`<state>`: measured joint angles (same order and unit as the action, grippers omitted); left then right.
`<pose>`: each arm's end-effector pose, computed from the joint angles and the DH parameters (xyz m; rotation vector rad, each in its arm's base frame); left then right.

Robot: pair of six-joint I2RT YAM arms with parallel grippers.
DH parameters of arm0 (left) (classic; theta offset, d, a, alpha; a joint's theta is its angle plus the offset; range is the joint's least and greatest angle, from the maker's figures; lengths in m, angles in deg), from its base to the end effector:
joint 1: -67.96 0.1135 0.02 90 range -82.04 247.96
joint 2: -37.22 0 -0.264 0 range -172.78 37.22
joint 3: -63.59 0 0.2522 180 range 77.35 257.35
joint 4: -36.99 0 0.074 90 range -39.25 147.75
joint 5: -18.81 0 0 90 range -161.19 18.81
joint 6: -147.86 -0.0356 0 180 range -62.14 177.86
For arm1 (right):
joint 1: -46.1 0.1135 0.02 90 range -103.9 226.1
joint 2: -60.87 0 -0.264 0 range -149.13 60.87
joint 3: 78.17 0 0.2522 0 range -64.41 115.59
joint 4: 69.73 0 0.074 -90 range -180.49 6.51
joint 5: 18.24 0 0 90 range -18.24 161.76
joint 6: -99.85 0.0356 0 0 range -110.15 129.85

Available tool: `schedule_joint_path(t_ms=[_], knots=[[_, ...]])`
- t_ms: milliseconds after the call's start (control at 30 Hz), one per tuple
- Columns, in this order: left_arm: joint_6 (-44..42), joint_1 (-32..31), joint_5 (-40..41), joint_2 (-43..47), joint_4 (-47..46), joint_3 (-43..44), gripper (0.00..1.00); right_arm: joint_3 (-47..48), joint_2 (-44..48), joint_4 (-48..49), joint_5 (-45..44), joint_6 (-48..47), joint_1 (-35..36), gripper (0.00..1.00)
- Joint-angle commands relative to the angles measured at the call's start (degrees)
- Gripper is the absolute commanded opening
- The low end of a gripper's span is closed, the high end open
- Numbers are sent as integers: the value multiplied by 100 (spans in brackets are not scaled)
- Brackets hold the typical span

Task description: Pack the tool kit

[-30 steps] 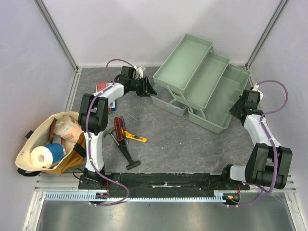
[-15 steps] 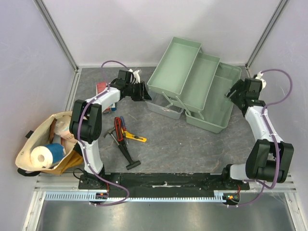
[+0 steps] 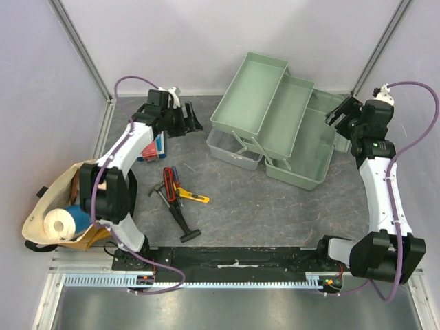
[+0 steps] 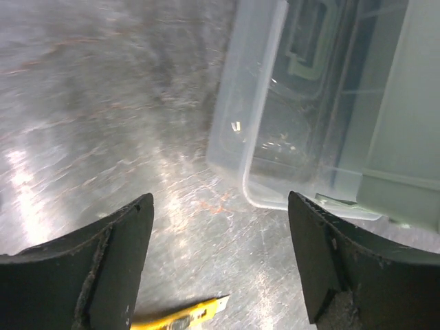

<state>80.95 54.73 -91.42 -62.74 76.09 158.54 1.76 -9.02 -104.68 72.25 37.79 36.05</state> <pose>0.3807 -0.1022 0.2767 -0.0256 2.3962 -0.7203 0.2728 -0.0480 0.3592 0.6496 1.9039 0.2081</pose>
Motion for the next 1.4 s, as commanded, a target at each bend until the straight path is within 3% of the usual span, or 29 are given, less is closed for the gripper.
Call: schedule_joint_path(t_ms=[0,267,633,900,1067,1300,1367], knots=[[389,111,1186,810,910,-259,81,2,387,-87,979,-175,99,82],[345,111,1988,1778,1298,-1895,77,-245,511,-140,1155,-228,266,80],[371,111,2225,1586,1035,-2730,77,-254,353,-122,1129,-193,301,81],[433,111,2225,1129,788,-2740,47,-307,406,-140,1014,-166,301,80],[460,111,2243,839,876,-2661,45,-315,441,-166,935,-166,301,80],[310,110,2093,654,964,-2468,52,-377,450,-175,900,-123,301,80],[275,102,2067,627,1007,-2415,42,-403,441,-158,891,-105,301,79]])
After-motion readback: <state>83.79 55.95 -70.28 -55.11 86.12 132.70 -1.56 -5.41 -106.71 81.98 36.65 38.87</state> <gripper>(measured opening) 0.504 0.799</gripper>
